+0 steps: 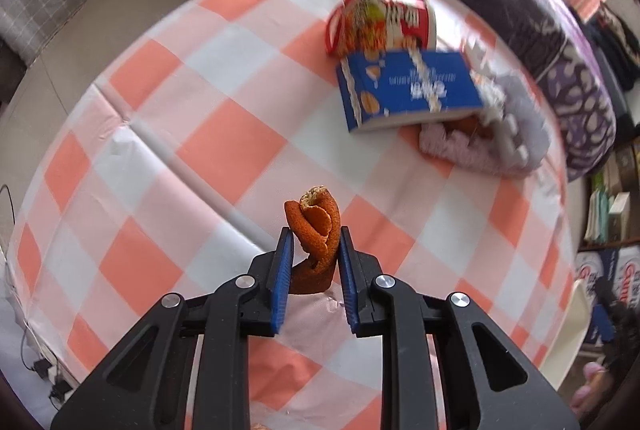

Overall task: Collect trash
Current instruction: 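Grasp the orange peel with the left tool while the right tool grasps the crumpled paper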

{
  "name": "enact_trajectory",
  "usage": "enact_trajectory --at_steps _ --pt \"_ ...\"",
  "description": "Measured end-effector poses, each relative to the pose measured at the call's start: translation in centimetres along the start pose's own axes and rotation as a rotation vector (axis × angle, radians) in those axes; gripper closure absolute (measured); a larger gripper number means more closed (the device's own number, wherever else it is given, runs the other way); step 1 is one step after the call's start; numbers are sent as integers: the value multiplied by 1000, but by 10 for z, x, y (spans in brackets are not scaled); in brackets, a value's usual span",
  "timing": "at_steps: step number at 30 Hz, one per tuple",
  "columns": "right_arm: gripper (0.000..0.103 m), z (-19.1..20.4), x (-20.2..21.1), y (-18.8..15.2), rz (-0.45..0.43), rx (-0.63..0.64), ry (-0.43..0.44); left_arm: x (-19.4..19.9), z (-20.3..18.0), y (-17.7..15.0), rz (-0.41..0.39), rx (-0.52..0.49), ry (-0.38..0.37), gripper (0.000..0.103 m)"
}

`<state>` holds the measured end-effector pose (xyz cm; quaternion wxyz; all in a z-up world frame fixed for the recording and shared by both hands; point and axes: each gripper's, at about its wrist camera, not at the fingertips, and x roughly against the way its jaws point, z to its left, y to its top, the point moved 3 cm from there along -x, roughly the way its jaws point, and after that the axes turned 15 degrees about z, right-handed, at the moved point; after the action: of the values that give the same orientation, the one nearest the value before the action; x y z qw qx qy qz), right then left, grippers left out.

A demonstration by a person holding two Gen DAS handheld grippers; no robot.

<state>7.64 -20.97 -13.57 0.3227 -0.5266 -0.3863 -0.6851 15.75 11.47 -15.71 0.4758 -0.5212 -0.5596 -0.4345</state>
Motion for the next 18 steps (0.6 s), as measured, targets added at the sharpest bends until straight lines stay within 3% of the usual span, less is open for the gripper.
enact_trajectory --at_steps 4,7,12,18 --pt "7 36 -6 11 -28 138 -18 65 2 -7 -132 11 -91 80" --pt "7 73 -12 32 -41 223 39 96 -3 -14 -202 5 -160 80" --pt "7 126 -21 71 -79 329 74 102 -8 -27 -191 5 -177 80" --pt "10 164 -45 97 -40 377 74 113 -1 -34 -214 7 -203 80"
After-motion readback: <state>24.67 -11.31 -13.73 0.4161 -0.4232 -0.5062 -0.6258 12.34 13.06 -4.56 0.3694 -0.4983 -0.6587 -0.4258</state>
